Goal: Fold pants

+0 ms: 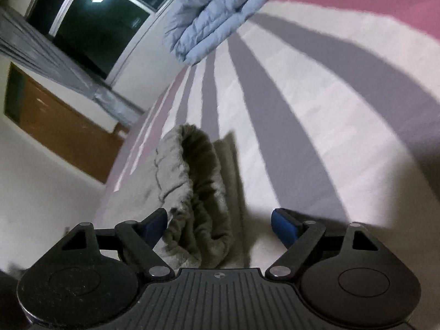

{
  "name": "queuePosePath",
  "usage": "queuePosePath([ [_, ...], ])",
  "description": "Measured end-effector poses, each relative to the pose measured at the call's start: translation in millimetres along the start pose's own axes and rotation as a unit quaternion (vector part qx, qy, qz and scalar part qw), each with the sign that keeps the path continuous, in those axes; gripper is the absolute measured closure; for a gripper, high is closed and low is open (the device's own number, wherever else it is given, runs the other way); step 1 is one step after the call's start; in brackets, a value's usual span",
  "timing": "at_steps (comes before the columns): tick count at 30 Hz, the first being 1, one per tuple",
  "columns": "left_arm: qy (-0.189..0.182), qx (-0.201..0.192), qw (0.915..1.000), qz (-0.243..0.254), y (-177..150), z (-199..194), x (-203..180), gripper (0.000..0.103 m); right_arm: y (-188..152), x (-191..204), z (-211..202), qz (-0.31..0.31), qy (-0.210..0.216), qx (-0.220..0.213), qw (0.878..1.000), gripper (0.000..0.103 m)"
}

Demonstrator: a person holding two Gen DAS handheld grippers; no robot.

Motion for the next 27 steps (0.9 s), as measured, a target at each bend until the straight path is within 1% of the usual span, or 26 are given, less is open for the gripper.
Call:
queuePosePath([
  [4, -0.004, 0.005, 1.0000, 0.003, 6.5, 9.8, -1.4, 0.014, 14.7, -2.5, 5.8, 0.004, 0.019, 0.010, 1.000, 0.020],
  [5, -0.001, 0.005, 1.0000, 0.004, 7.2, 10.5, -1.9, 0.014, 4.4, -3.1, -5.2, 0.001, 0.020, 0.010, 1.000, 0.020],
  [9, 0.002, 0.002, 1.0000, 0.007, 6.3, 11.8, -4.2, 0.013, 7.9, -1.4, -4.7, -0.005, 0.025, 0.011, 1.000, 0.020],
  [12, -0.001, 0.002, 1.0000, 0.010, 5.4, 13.5, -5.4, 0.012, 5.5, -2.3, -1.6, -0.009, 0.022, 0.020, 1.000, 0.020],
  [15, -0.007, 0.004, 0.9999, 0.009, 5.1, 14.5, -4.2, 0.011, 8.7, -2.1, 4.4, -0.009, 0.023, 0.031, 0.999, 0.016],
  [17, -0.009, 0.005, 0.9999, 0.011, 5.2, 15.7, -3.0, 0.011, 10.7, 0.5, 10.0, -0.019, 0.011, 0.040, 0.999, 0.015],
  [18, -0.009, 0.006, 0.9999, 0.013, 5.6, 16.8, -2.8, 0.010, 10.9, 2.4, 12.3, -0.025, 0.007, 0.044, 0.999, 0.013],
  [19, -0.011, 0.008, 0.9998, 0.012, 5.5, 18.3, -1.5, 0.010, 9.5, 4.0, 13.9, -0.029, 0.006, 0.047, 0.998, 0.008],
  [20, -0.016, 0.012, 0.9998, 0.007, 6.5, 20.2, -0.2, 0.009, 10.0, 5.2, 16.1, -0.029, 0.009, 0.050, 0.998, 0.006],
  [21, -0.025, 0.015, 0.9996, 0.001, 7.3, 22.2, 2.1, 0.010, 10.8, 6.5, 18.8, -0.028, 0.011, 0.053, 0.998, 0.001],
  [25, -0.077, 0.038, 0.9961, -0.021, 11.5, 33.5, 13.4, 0.011, 15.6, 13.1, 31.6, -0.027, 0.030, 0.072, 0.997, 0.000],
  [27, -0.096, 0.047, 0.9939, -0.026, 14.2, 38.7, 19.0, 0.011, 17.9, 15.6, 37.6, -0.034, 0.033, 0.080, 0.996, 0.000],
])
Point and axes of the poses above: each gripper's, at about its wrist camera, not at the fingertips, and z roughly the way its jaws point, x to its left, y to its top, the point moved 3 cm from there along z, roughly the way its jaws point, and after that the axes turned 4 degrees about x, right-handed, at the moved point
